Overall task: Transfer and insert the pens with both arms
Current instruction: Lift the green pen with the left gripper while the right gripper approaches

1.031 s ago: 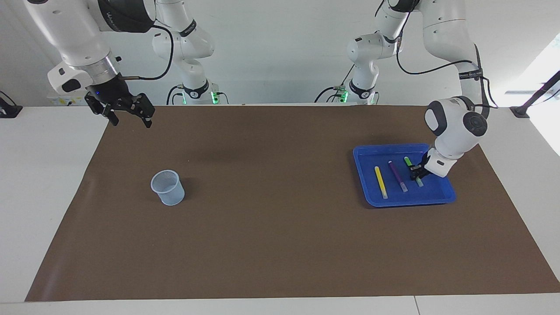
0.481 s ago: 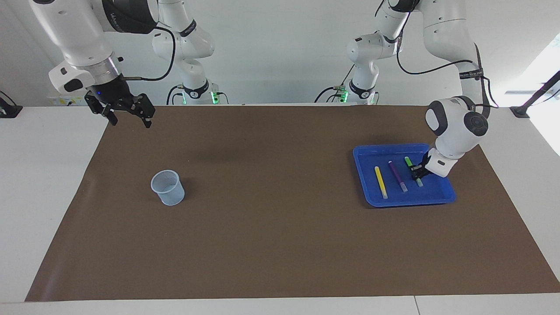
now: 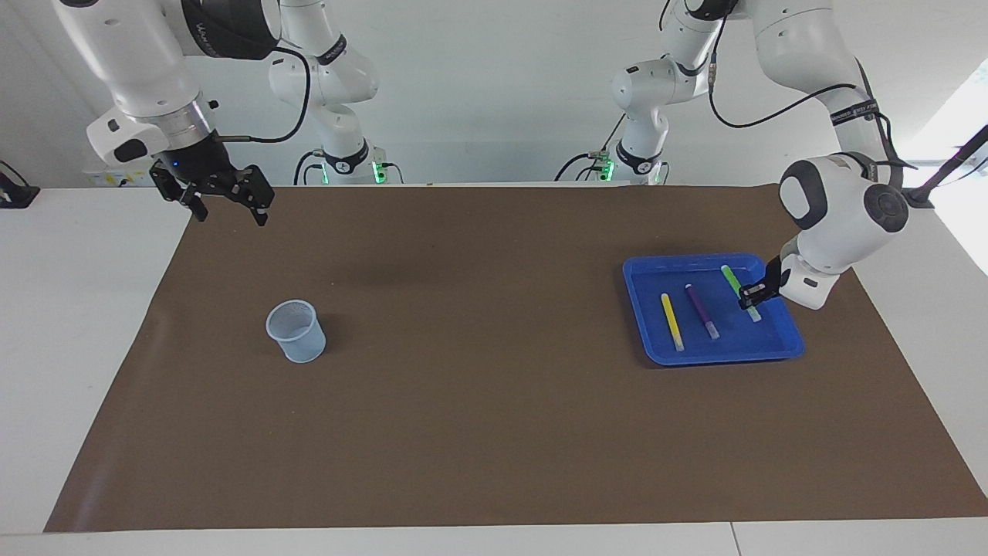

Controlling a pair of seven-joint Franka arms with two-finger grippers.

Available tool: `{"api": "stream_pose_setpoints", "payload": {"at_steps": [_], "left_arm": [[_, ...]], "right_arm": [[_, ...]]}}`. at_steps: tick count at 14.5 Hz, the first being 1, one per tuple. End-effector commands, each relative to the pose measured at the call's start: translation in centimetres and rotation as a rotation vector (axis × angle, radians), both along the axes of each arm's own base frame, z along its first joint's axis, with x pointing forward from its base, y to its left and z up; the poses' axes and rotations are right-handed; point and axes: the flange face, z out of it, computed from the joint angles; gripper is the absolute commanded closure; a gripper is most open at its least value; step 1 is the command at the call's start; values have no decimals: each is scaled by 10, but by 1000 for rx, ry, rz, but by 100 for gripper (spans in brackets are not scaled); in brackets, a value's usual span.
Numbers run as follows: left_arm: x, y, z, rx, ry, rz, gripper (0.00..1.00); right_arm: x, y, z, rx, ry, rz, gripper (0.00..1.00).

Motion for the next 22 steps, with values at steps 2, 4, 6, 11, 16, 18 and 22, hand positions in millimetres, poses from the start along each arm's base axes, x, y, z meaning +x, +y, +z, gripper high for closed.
{"api": "stream_pose_setpoints", "payload": {"at_steps": [2, 4, 6, 11, 16, 18, 22], "left_arm": [[10, -19, 48, -76, 49, 162, 100], [11, -38, 68, -135, 93, 281, 100], [9, -65, 88, -197, 159, 402, 100], [-3, -159, 121, -289, 289, 670, 100], [-21, -253, 143, -361, 438, 937, 100], [-29, -279, 147, -394, 492, 993, 100], [-57, -322, 137, -434, 611, 1120, 100]], "right_arm": [[-7, 5, 0, 28, 7, 1, 0], [-8, 11, -3, 86, 13, -9, 0], [-10, 18, -5, 151, 3, -19, 0], [-2, 72, 3, 353, -46, -57, 0], [-8, 180, 18, 517, -67, -251, 0], [-13, 209, 24, 594, -54, -283, 0], [-26, 263, 25, 651, -47, -339, 0]]}}
